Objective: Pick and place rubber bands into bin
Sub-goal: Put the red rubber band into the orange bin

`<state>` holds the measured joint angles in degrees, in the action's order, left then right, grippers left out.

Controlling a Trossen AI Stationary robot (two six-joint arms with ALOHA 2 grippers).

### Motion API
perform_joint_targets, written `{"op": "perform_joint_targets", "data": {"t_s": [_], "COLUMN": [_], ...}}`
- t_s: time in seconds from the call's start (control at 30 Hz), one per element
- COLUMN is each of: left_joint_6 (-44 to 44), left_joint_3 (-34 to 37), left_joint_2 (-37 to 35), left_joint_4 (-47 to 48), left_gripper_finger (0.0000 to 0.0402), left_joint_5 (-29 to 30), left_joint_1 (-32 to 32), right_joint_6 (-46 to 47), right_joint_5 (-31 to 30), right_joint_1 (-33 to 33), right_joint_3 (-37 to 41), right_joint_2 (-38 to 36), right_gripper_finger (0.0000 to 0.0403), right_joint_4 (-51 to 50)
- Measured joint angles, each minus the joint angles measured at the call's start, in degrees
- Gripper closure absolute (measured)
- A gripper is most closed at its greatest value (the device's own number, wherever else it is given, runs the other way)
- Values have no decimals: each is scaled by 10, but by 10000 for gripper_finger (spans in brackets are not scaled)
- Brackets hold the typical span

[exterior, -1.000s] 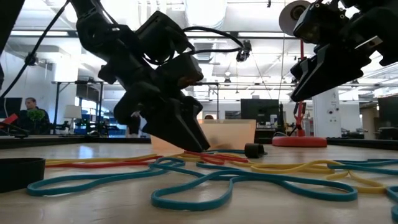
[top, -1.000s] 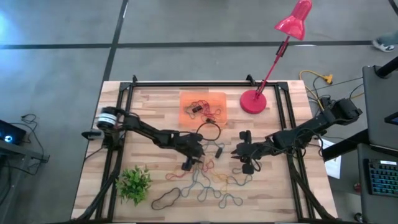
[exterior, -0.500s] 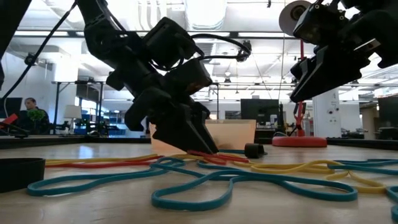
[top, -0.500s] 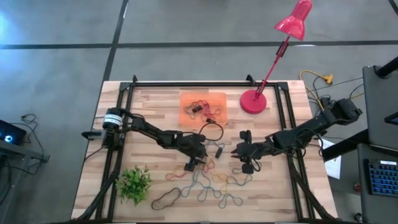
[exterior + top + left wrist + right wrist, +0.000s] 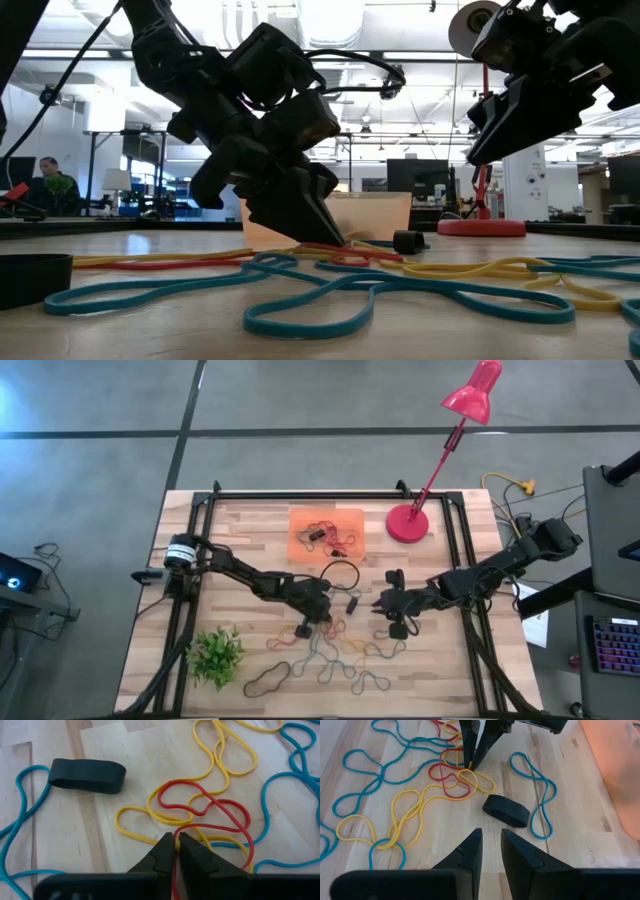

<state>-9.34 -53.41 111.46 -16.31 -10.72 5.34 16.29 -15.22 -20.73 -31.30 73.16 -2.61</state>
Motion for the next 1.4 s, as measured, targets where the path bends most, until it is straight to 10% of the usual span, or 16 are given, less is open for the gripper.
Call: {"op": "perform_joint_targets", "data": {"t_s": [1.4], "left_joint_6": [-14], "left_joint_3": [2], "left_joint_2": [-30], "left_joint_4": [94], "left_gripper_finger": [298], "left_joint_5": [55], "left_joint_1": [-3], "right_joint_6": [3], "right_joint_5": [1], "right_joint_1": [0], "right_joint_3": [20], "right_joint_2": [0], "right_gripper_finger": [346], "right_joint_4": [3]}}
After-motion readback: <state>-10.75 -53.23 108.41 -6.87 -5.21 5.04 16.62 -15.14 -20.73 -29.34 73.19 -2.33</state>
